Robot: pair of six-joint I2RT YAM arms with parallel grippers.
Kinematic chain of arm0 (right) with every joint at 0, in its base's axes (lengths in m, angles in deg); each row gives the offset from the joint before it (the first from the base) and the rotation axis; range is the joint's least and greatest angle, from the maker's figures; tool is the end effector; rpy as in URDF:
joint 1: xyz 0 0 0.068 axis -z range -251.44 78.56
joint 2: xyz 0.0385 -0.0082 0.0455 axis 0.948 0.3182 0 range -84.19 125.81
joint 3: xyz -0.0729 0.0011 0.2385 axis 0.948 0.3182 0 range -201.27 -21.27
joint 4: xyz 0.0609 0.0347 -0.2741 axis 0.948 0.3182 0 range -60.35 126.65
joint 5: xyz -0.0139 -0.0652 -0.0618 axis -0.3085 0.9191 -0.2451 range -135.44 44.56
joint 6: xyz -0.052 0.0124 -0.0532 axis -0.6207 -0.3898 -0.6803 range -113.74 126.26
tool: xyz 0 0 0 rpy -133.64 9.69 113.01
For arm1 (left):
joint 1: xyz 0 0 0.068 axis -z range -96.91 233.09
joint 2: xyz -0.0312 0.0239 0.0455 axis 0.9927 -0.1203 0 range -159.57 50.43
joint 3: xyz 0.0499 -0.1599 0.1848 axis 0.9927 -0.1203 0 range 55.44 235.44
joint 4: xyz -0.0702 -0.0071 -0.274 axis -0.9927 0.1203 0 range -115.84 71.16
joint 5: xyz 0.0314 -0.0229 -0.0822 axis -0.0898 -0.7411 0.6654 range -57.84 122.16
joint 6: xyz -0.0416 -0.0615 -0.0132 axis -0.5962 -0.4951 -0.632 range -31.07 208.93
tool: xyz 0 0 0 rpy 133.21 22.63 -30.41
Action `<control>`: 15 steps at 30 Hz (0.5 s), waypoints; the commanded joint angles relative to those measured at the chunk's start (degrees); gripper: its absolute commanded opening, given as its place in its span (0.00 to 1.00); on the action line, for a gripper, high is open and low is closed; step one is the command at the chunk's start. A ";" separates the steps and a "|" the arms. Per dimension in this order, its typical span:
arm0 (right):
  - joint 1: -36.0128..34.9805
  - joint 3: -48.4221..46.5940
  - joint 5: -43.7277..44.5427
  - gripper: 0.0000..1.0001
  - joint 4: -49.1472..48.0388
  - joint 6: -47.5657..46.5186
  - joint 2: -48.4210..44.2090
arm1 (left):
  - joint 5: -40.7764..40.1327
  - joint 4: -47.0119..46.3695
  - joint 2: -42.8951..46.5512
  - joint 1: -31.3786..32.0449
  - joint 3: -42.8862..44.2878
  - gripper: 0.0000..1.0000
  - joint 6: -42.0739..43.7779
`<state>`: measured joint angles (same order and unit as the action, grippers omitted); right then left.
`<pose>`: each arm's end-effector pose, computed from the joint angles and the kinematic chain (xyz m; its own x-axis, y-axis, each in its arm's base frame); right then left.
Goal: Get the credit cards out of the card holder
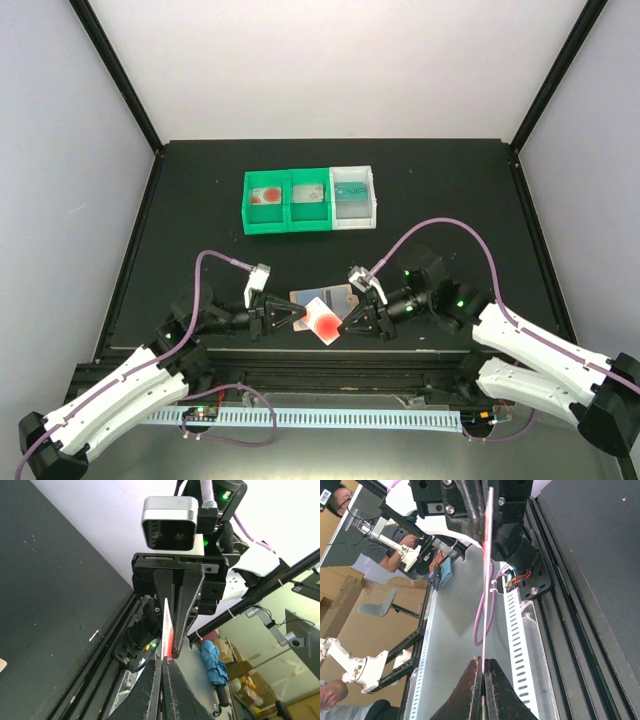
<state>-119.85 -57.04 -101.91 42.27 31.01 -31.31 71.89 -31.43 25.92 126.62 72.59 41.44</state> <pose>0.1222 0.2175 0.2291 -0.6731 -0.4099 -0.6155 -0.6737 -0.0034 0.7390 0.1155 -0.1658 0.2344 -0.7470 -0.0723 -0.6609 0.6544 0.0952 -0.7501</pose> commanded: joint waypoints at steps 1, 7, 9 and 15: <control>-0.11 -0.27 -1.12 0.01 -2.01 0.60 0.71 | 3.18 0.61 -1.64 -0.20 3.76 0.02 2.74; -0.07 -0.18 3.51 0.11 -1.48 0.85 -0.61 | -0.14 2.97 -1.15 -0.28 4.27 0.02 3.88; -0.09 -0.11 5.93 0.21 -1.17 1.02 -1.72 | -1.58 3.16 -0.46 -0.29 4.04 0.02 3.69; -0.11 0.71 16.37 0.47 -1.01 2.65 -5.46 | -11.80 7.32 2.17 -0.30 4.70 0.02 4.27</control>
<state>-119.80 -56.93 -93.97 42.07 32.39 -34.17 68.61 -27.51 26.27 126.55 74.51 44.15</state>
